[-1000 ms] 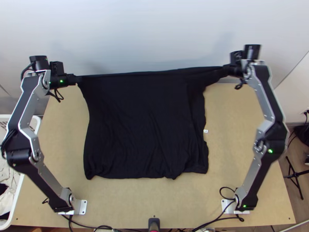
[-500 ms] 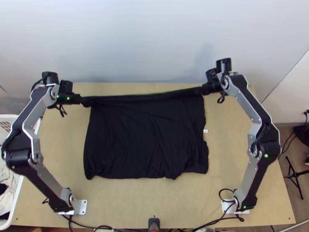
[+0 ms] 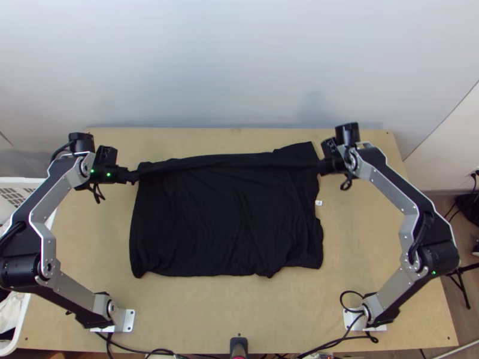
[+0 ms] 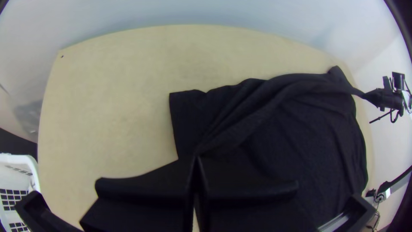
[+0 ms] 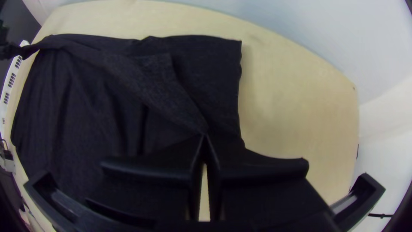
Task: Fold the t-shirt
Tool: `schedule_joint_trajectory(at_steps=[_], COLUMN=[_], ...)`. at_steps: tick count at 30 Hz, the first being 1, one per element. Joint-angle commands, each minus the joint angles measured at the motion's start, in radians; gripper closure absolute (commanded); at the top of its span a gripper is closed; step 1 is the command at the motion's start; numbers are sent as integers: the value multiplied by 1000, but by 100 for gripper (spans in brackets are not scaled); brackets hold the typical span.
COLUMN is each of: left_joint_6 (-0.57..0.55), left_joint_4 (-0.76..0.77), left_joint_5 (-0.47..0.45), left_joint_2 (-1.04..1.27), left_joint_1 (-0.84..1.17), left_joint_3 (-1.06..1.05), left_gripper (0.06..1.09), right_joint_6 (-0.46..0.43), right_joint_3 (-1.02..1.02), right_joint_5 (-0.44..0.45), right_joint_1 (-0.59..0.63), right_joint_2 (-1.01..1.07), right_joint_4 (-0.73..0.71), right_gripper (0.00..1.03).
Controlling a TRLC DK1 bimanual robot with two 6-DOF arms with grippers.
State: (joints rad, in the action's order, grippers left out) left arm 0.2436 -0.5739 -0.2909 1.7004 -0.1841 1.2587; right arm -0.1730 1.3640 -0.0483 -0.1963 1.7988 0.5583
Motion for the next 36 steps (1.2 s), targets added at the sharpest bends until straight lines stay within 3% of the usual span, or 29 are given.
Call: schedule_joint_trajectory(at_steps=[1,9,10,11,12,13,14,15,17,20,28,36], left_joint_6=[-23,6,2,-1,-3,-4,-4,-6,-12,-10,122,227], left_joint_4=[-11,34,31,31,37,37,37,34,25,-21,-256,-515], left_joint_5=[10,12,12,12,12,13,13,13,13,13,10,32], left_joint_2=[-68,-70,-68,-74,-84,-94,-105,-116,-145,-217,-492,-732], left_joint_1=[-52,-54,-54,-52,-48,-43,-37,-37,-35,-37,-41,227], left_joint_3=[-31,-136,-140,-150,-163,-174,-183,-194,-211,-228,-208,-372], left_gripper=[105,105,102,93,72,39,18,10,10,10,10,11], right_joint_6=[4,0,3,4,4,3,3,3,4,4,-22,-94], right_joint_3=[-174,-276,-276,-278,-279,-283,-286,-287,-290,-327,-462,-611], right_joint_5=[18,18,18,18,18,19,19,18,18,18,18,18], right_joint_1=[28,-6,-8,-9,-15,-18,-20,-18,-18,-12,-28,-242], right_joint_2=[-93,-118,-118,-118,-118,-119,-122,-131,-161,-260,-555,-780], right_joint_4=[-60,-106,-106,-106,-106,-106,-101,-93,-66,-40,118,374], right_gripper=[100,96,90,82,72,58,49,39,18,5,4,7])
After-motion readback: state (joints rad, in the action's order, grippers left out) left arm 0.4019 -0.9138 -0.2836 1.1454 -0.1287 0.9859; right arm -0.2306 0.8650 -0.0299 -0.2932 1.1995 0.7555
